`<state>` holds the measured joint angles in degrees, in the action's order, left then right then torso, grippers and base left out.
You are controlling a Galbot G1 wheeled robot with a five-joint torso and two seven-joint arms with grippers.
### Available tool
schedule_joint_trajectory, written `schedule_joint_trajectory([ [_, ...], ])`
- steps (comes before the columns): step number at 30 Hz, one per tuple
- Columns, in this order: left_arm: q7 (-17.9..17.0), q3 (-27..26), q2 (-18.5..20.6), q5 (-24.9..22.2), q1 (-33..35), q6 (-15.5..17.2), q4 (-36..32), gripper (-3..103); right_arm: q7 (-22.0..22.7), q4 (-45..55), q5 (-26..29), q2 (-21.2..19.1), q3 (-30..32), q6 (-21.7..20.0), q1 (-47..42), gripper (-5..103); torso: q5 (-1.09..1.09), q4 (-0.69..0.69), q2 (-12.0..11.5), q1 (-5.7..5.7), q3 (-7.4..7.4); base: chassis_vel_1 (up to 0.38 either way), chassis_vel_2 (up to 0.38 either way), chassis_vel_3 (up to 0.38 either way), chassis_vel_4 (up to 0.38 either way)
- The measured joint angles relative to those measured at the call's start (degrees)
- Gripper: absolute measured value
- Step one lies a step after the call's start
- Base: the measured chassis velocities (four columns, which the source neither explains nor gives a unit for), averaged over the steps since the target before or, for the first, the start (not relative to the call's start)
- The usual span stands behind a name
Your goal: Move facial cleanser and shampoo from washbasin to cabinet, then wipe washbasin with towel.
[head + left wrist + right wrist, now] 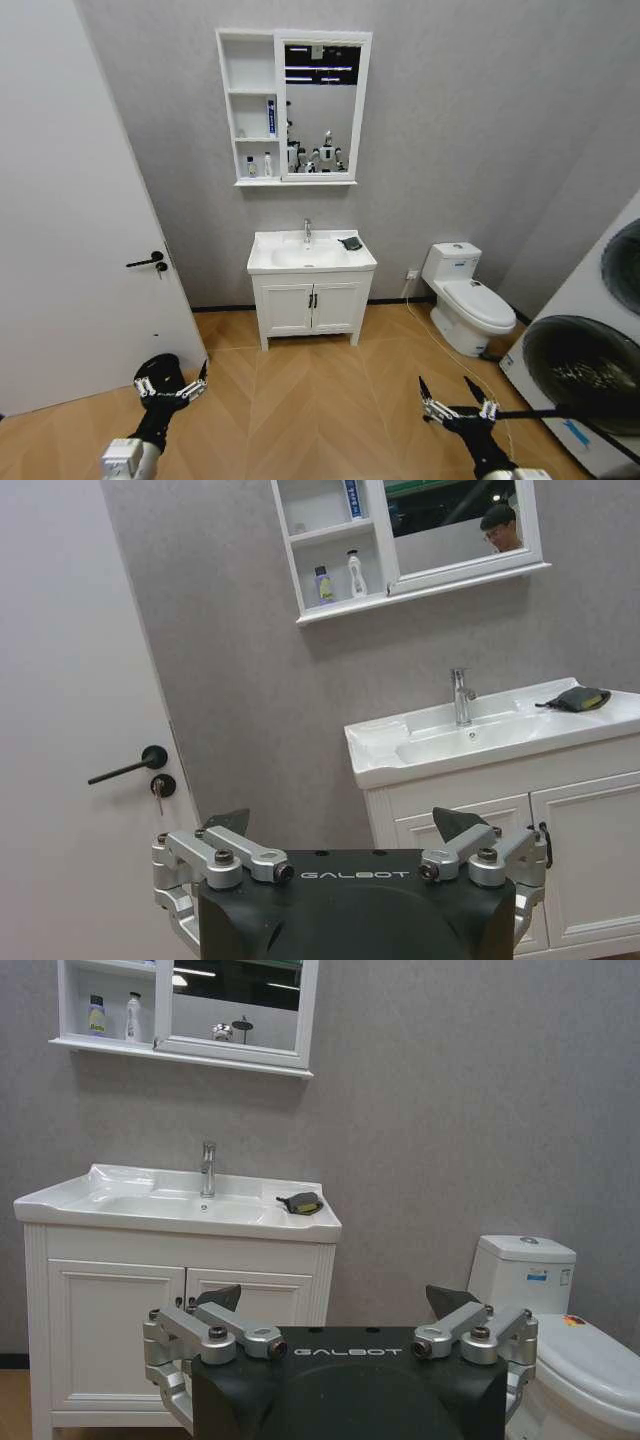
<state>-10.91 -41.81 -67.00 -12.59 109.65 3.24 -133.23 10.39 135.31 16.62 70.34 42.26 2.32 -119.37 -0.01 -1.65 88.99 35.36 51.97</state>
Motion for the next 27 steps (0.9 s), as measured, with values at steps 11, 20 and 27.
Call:
schedule_joint_trajectory([
  [11, 0.0, 0.0, 0.0, 0.0, 0.0, 0.0, 0.0, 100, 0.0, 0.0, 0.0, 0.0, 0.0, 0.0, 0.0, 100, 0.0, -0.01, 0.1, -0.1, -0.03, -0.098, -0.102, 0.103, 0.108],
  [20, 0.0, 0.0, 0.0, 0.0, 0.0, 0.0, 0.0, 100, 0.0, 0.0, 0.0, 0.0, 0.0, 0.0, 0.0, 100, 0.08, -0.01, 0.0, -0.08, -0.02, -0.181, -0.193, 0.182, 0.153],
  [27, 0.0, 0.0, 0.0, 0.0, 0.0, 0.0, 0.0, 100, 0.0, 0.0, 0.0, 0.0, 0.0, 0.0, 0.0, 100, -0.03, -0.02, 0.0, -0.09, -0.03, 0.022, 0.005, 0.018, -0.012],
])
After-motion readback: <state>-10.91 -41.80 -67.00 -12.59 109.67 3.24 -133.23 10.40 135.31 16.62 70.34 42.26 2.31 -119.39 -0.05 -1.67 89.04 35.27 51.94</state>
